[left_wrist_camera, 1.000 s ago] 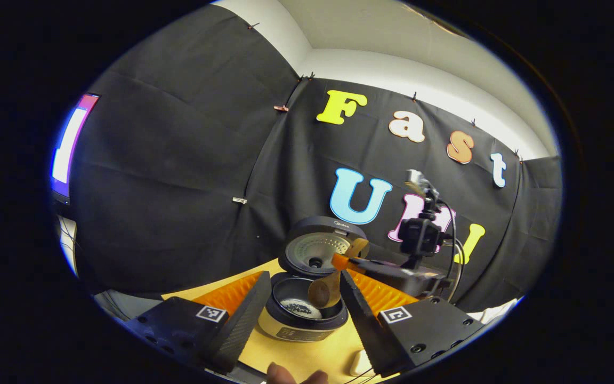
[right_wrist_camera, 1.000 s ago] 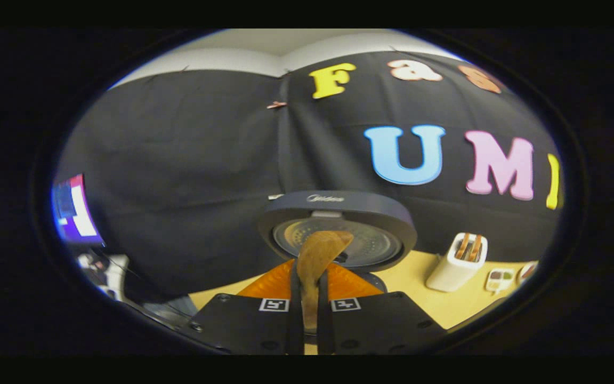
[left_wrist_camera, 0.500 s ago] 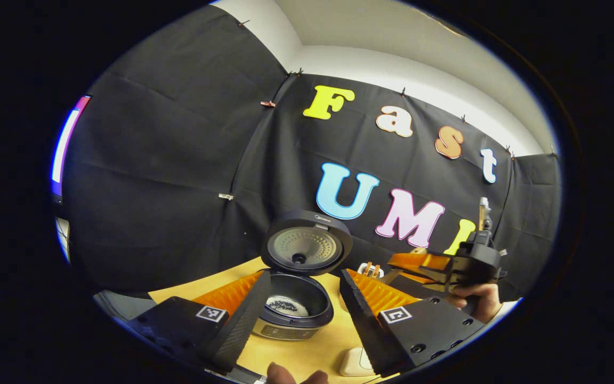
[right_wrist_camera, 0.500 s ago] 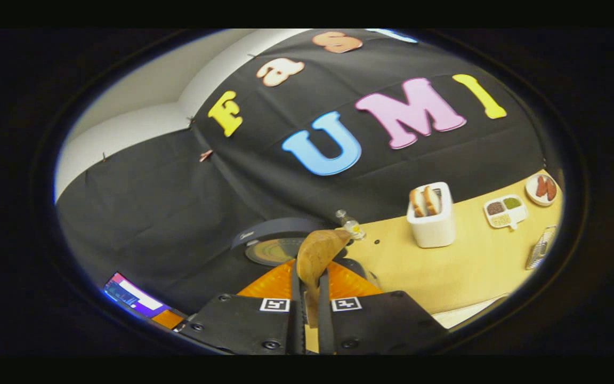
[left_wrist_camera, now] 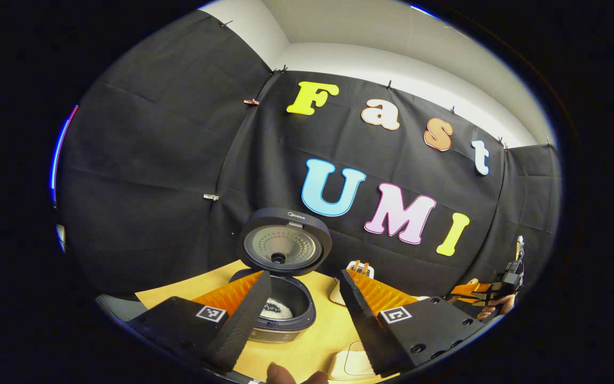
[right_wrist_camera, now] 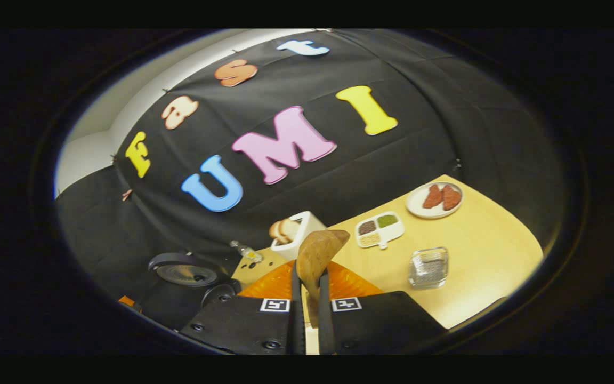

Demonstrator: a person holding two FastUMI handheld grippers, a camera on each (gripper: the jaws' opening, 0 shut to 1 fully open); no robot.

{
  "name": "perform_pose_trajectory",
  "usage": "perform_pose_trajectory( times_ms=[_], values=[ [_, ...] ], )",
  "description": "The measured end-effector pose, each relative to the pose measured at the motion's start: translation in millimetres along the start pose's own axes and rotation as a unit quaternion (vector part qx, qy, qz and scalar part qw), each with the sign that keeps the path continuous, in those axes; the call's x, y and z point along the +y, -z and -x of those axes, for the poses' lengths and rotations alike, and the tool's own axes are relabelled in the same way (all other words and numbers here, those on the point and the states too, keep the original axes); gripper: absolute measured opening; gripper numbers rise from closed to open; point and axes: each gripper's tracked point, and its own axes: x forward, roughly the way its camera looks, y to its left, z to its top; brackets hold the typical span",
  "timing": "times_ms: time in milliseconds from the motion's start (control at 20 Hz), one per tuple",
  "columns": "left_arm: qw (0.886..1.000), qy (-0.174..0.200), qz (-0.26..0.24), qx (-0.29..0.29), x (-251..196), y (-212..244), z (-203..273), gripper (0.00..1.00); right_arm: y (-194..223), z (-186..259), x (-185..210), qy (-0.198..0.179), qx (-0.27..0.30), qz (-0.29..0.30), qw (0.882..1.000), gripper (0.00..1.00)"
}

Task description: Close the left gripper, press the button to open the rice cooker; take a wooden spoon from the chopstick holder with the right hand, scoop a spoonful of rice and pour it into the rice cooker, then put the wooden spoon back into the chopstick holder.

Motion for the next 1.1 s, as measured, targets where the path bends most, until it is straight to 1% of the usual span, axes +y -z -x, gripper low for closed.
perform_pose_trajectory(
  times_ms=[100,250,350,450,500,550,600,650,700,750,800,850,950,1000,1050,1100],
  values=[
    [1.000,-0.005,0.001,0.007,-9,5,1,0.90,-14,-9,-40,0.027,-0.006,0.005,1.000,0.09],
    [1.000,-0.013,-0.019,0.004,-24,4,3,0.89,-31,-29,-90,0.063,-0.013,0.003,0.998,0.09],
    [0.999,-0.020,-0.026,0.006,-29,6,7,0.89,-40,-46,-114,0.082,-0.015,-0.002,0.997,0.09],
    [0.999,-0.031,-0.030,0.007,-31,7,10,0.89,-37,-60,-133,0.095,-0.007,0.004,0.995,0.09],
    [0.999,-0.036,-0.031,0.007,-32,8,12,0.89,-34,-64,-140,0.101,-0.003,0.013,0.995,0.09],
    [0.999,-0.040,-0.034,0.010,-34,9,12,0.89,-29,-71,-145,0.106,0.004,0.025,0.994,0.14],
    [0.998,-0.044,-0.037,0.011,-36,11,13,0.89,-22,-78,-151,0.109,0.011,0.040,0.993,0.14],
    [0.998,-0.046,-0.042,0.012,-38,12,14,0.89,-16,-85,-155,0.113,0.019,0.051,0.992,0.09],
    [0.998,-0.048,-0.047,0.014,-41,13,15,0.89,-10,-91,-158,0.112,0.027,0.057,0.992,0.14],
    [0.997,-0.049,-0.050,0.016,-43,13,14,0.89,-5,-97,-160,0.113,0.032,0.059,0.991,0.14],
    [0.997,-0.051,-0.053,0.016,-44,13,15,0.90,-3,-100,-163,0.115,0.036,0.062,0.991,0.14],
    [0.997,-0.052,-0.054,0.017,-47,14,15,0.89,2,-104,-166,0.116,0.041,0.065,0.990,0.09],
    [0.997,-0.053,-0.054,0.020,-49,17,14,0.89,15,-107,-170,0.118,0.055,0.077,0.989,0.10],
    [0.997,-0.052,-0.052,0.022,-50,18,13,0.89,22,-106,-172,0.119,0.062,0.087,0.987,0.19],
    [0.997,-0.051,-0.051,0.023,-51,20,13,0.89,26,-105,-174,0.119,0.065,0.095,0.986,0.14],
    [0.997,-0.050,-0.052,0.023,-52,19,12,0.89,29,-103,-176,0.122,0.069,0.098,0.985,0.16]
  ],
)
